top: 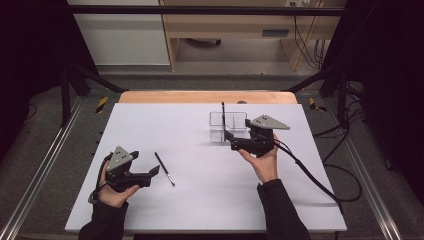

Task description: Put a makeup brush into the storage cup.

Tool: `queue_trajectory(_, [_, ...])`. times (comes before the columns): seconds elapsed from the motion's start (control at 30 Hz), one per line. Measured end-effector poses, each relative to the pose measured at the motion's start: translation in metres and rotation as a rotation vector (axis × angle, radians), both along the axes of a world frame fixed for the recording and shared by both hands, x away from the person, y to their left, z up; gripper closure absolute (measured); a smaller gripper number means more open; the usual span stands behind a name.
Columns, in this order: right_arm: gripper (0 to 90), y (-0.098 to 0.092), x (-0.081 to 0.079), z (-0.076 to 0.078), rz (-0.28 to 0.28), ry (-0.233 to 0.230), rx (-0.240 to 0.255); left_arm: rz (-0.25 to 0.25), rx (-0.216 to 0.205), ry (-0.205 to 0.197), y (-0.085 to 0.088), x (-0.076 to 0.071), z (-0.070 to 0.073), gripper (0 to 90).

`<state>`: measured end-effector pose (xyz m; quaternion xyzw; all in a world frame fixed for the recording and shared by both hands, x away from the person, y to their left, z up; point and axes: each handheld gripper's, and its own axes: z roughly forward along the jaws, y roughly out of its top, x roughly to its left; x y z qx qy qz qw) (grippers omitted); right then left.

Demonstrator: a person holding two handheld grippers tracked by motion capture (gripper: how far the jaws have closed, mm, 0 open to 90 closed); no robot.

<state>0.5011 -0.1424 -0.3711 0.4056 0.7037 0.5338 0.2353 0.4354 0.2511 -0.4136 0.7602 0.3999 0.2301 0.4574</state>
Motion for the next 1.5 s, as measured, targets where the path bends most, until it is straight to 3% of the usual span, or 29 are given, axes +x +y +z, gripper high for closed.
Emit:
queue_trajectory(0.6, [12.5, -0.032, -0.037, -0.017, 0.029, 0.005, 0.023, 0.013, -0.012, 0.009, 0.002, 0.001, -0.001, 8.9])
queue_trajectory(0.97, [12.0, -0.052, -0.056, -0.039, 0.022, 0.038, -0.003, 0.027, -0.012, 0.018, 0.0, 0.002, -0.003, 8.8])
queue_trajectory(1.27, [11.8, -0.063, -0.068, -0.04, 0.0, 0.032, 0.011, 0.037, -0.007, 0.025, -0.006, 0.002, -0.005, 8.9])
queue_trajectory(1.5, [11.7, -0.063, -0.07, -0.04, 0.0, 0.036, 0.01, 0.052, 0.024, 0.049, -0.013, 0.005, -0.011, 9.0])
